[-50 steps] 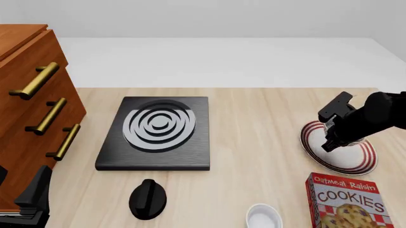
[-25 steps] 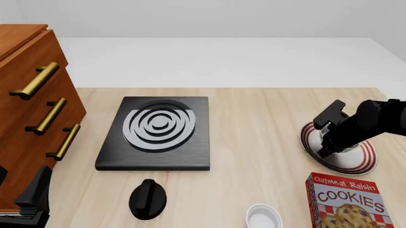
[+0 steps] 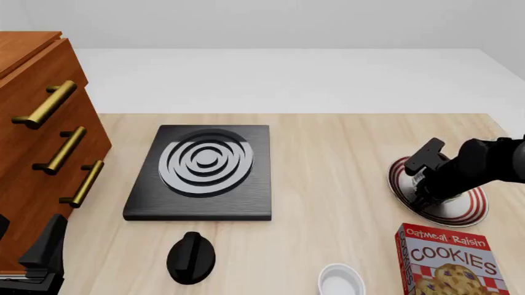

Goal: Pick the akita bowl on the ramekin and place it on the plate.

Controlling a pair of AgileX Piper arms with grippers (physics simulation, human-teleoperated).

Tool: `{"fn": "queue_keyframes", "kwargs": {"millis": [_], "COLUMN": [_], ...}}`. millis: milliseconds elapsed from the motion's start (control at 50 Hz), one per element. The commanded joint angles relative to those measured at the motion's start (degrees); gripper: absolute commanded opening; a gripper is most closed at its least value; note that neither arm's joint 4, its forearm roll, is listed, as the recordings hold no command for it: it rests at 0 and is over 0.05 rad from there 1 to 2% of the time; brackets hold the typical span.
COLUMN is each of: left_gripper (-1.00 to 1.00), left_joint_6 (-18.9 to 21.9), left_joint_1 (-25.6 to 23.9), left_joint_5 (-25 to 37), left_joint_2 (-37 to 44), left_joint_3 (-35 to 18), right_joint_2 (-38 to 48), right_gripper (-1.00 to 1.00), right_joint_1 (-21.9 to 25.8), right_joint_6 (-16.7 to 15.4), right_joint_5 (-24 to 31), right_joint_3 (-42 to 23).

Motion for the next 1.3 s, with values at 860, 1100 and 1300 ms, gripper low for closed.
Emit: {"fn": "queue_keyframes", "kwargs": {"millis": [860, 1100, 1300], "left_gripper": [1.00, 1.00, 1.00], "left_joint_6": [0.00, 0.00, 0.00], "left_joint_1": [0.00, 0.00, 0.00], "left_joint_5": [0.00, 0.00, 0.00], "left_joint_2": [0.00, 0.00, 0.00], "left_joint_3": [0.00, 0.00, 0.00], "right_joint_2": [-16.56, -21.88, -27.86], "right_gripper": [1.00, 1.00, 1.00], "right_joint_1": [0.79, 0.93, 0.53], "right_joint_6": [1.01, 2.22, 2.87], "right_joint_5": [15.04, 21.16, 26.48], "right_joint_3": [-2.92, -4.91, -5.92]}}
